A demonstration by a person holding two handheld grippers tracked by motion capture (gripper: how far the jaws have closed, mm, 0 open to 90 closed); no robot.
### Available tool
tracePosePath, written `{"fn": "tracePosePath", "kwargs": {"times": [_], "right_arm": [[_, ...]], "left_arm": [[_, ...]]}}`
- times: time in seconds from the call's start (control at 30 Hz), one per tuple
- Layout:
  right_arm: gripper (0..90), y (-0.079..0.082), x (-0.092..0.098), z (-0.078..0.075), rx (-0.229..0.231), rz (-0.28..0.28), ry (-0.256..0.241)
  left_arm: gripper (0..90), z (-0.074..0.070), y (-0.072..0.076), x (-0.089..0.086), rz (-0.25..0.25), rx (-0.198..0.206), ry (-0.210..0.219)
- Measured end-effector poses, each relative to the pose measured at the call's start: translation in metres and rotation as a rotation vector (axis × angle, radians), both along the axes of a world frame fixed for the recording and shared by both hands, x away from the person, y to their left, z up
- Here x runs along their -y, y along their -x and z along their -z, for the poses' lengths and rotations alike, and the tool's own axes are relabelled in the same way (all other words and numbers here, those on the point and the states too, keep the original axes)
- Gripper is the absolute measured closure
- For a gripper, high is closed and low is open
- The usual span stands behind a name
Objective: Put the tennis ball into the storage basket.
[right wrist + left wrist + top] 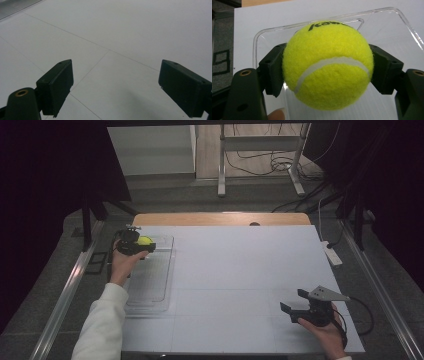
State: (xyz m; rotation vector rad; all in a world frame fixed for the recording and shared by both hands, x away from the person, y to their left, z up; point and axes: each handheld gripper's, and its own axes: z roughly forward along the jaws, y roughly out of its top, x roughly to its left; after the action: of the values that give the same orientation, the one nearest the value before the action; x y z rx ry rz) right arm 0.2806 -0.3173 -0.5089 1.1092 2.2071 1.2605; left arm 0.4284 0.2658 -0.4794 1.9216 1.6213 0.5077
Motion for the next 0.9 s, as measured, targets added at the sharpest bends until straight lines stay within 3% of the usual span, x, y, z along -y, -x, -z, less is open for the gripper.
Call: {"fn": "tracePosePath", "kwargs": {"times": [0.9], "right_arm": [[13.0,0.000,0.000,0.001,-0.009,0.004,0.001]], "left_arm": [[25.4,0.015,-0.007,0.000,0.012,-0.085,-0.030]]}}
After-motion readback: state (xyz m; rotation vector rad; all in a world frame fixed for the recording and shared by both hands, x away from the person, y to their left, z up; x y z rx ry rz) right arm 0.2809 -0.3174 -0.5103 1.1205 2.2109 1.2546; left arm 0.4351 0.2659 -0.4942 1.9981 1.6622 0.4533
